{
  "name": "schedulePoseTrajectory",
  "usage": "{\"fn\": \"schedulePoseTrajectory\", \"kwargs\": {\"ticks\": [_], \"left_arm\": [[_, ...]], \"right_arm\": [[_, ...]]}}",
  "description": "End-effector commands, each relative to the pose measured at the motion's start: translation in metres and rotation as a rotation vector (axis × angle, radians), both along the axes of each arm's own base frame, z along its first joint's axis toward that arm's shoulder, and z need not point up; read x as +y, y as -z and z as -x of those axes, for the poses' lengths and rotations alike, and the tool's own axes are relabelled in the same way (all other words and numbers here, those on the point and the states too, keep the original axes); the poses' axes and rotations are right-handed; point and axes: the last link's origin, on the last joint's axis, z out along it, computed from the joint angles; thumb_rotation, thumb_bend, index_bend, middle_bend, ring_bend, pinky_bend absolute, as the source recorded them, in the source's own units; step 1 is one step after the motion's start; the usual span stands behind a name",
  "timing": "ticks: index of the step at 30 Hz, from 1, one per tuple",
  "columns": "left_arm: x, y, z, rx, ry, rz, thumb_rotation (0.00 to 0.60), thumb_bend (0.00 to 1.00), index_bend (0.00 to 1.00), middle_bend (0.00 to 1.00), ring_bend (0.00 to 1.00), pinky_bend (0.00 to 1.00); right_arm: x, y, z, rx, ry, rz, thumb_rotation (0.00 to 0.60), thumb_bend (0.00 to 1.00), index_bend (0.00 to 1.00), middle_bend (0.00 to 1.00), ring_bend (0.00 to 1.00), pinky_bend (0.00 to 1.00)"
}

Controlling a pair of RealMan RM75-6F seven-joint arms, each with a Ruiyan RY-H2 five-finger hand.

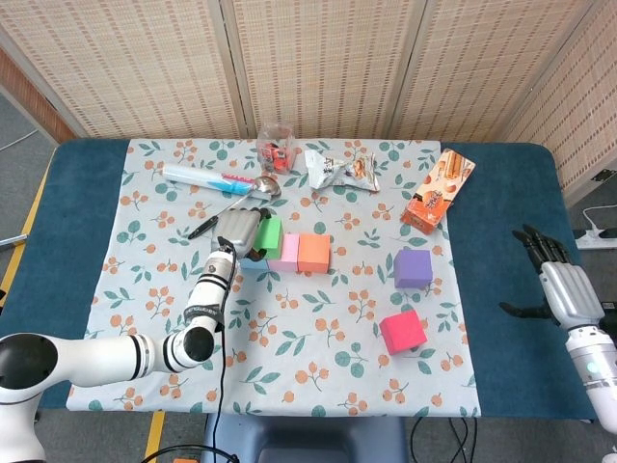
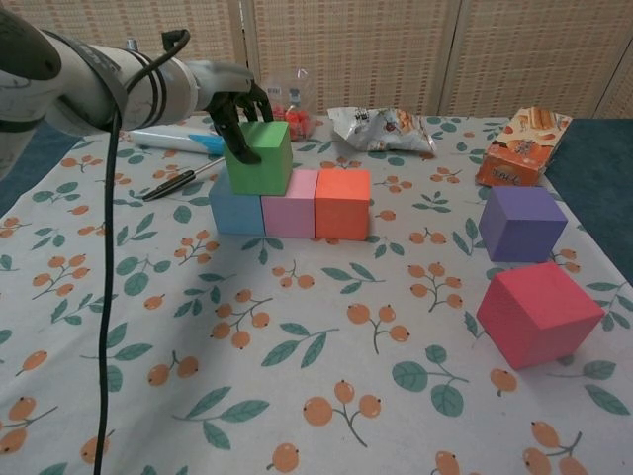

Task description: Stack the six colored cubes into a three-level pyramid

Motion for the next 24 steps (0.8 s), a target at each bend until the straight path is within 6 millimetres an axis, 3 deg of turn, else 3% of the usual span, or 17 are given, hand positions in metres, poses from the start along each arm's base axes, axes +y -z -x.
{"fn": "schedulePoseTrajectory", "kwargs": {"ticks": [1, 24], "left_arm": [[-0.0001, -0.0003, -0.0002, -0.001, 0.000, -0.001, 0.600, 0.34, 0.30, 0.37, 0.36, 0.30], [-0.0028, 0.0034, 0.0013, 0.008, -0.001, 0.010, 0.600, 0.34, 0.29, 0.34, 0.36, 0.30]], "right_arm": [[0.0000, -0.0001, 0.0000, 0.000, 0.000, 0.001, 0.600, 0.02, 0.00, 0.04, 0.00, 0.07], [0.0006, -0.0001, 0.0025, -0.004, 0.005, -0.001, 0.600, 0.02, 0.00, 0.04, 0.00, 0.07]]}}
